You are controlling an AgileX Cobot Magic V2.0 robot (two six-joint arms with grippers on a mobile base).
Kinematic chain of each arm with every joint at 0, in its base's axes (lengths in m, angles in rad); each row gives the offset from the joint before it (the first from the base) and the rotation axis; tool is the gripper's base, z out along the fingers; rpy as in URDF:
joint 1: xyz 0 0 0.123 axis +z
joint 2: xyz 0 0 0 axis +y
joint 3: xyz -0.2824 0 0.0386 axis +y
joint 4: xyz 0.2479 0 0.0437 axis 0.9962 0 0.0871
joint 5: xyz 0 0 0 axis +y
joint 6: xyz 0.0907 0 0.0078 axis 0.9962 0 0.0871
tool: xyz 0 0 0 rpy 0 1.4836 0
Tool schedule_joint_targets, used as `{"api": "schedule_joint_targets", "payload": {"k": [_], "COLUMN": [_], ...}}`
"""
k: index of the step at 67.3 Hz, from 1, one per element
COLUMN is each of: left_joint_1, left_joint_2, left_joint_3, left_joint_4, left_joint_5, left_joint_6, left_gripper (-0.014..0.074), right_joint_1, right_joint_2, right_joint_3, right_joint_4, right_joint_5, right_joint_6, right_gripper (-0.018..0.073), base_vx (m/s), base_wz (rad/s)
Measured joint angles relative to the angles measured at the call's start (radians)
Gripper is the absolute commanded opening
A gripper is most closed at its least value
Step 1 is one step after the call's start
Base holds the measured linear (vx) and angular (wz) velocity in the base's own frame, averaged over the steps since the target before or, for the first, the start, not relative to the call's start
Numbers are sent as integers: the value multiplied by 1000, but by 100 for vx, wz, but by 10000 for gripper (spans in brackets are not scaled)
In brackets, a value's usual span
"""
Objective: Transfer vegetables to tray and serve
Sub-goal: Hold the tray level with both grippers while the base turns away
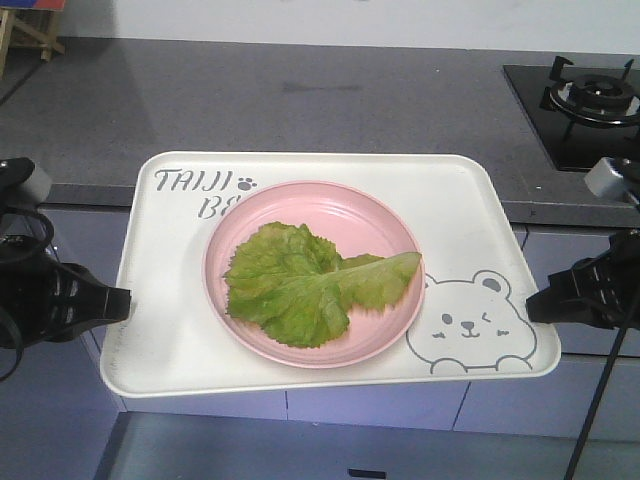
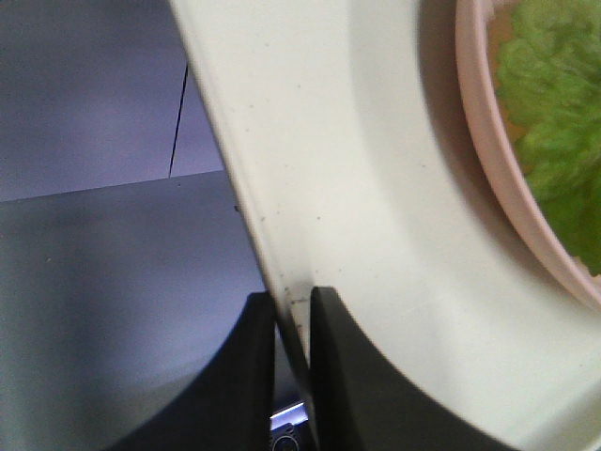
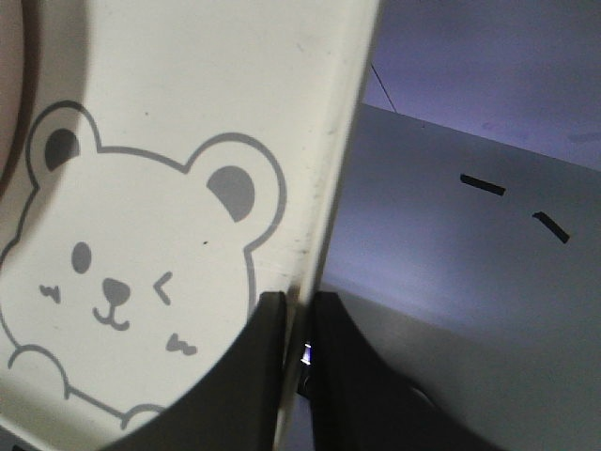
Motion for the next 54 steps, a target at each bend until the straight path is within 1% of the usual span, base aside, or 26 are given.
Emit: {"api": "schedule_joint_targets", "payload": {"k": [54], "left_joint_1": [0], "left_joint_2": [0], "left_joint_3": [0], "left_joint_4": [0], "left_joint_5": [0], "left_joint_6": [0], "left_gripper": [-6], "right_joint_1": [0], "right_joint_2": [0], "right_joint_3": [0], "right_joint_4": [0], "right_joint_5": [1], "right_joint_6": [0], "right_gripper": [-6], "base_vx": [4], "base_wz": [-12]}}
